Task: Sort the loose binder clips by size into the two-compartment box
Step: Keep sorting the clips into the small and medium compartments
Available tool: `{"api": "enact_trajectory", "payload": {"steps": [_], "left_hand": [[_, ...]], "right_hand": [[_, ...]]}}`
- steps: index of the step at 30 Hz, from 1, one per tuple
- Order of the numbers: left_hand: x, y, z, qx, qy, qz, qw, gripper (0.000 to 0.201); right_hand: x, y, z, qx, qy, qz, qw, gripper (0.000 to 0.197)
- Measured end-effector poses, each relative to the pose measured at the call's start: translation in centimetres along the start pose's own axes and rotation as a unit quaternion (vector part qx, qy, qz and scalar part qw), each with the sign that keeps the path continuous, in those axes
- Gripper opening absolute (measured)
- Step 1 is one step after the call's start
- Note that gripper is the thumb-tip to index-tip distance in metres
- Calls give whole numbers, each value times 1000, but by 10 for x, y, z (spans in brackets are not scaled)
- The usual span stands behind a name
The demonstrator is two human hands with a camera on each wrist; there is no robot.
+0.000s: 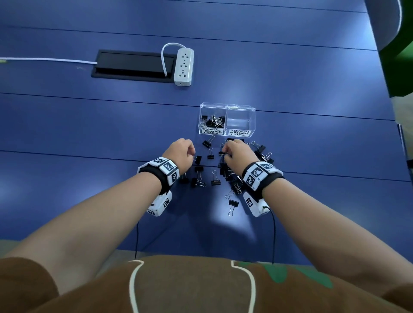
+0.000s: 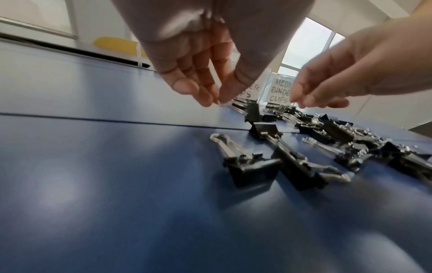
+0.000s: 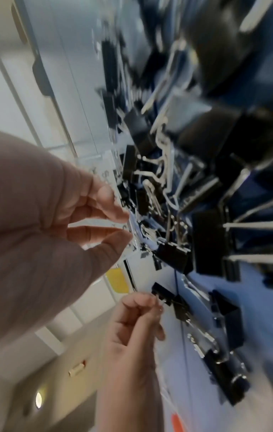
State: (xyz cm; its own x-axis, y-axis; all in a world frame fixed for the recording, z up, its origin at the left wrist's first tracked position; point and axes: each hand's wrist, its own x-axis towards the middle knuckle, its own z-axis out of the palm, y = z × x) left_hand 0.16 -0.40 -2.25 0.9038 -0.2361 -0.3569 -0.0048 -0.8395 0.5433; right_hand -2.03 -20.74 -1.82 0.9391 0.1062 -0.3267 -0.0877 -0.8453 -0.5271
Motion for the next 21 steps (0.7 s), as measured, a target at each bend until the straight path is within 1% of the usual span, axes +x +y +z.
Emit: {"api": "enact_trajectory", "payload": {"steps": [2,4,6,9,11,14,16,18,21], "left_hand": [[1,7,5,32,23,13,999,18],[2,19,14,46,28,45,998,21],[3,29,25,63,3,71,996,21],[4,37,37,103,-29,56,993,19],[4,38,42,110,-32,42,993,19],[5,39,44,115,-35,49,992,18],[6,38,45,116,-39,57,991,17],[5,36,46,114,-43,72,990,16],[3,31,45,63,-41,88,993,16]], "right_hand": [[9,-8,6,-34,-15,0,999,19],[15,-13,13,-71,-29,9,997,23],[18,-16,17,-102,-40,15,994,27],[19,-14,19,-92,-39,15,995,22],[17,-10,16,-54,-23,21,998,17],[14,-6,3,65,32,60,996,9],[15,-7,-8,155,72,74,983,5],[20,-12,-22,226,96,74,967,9],[31,-22,-40,302,102,77,945,12]]}}
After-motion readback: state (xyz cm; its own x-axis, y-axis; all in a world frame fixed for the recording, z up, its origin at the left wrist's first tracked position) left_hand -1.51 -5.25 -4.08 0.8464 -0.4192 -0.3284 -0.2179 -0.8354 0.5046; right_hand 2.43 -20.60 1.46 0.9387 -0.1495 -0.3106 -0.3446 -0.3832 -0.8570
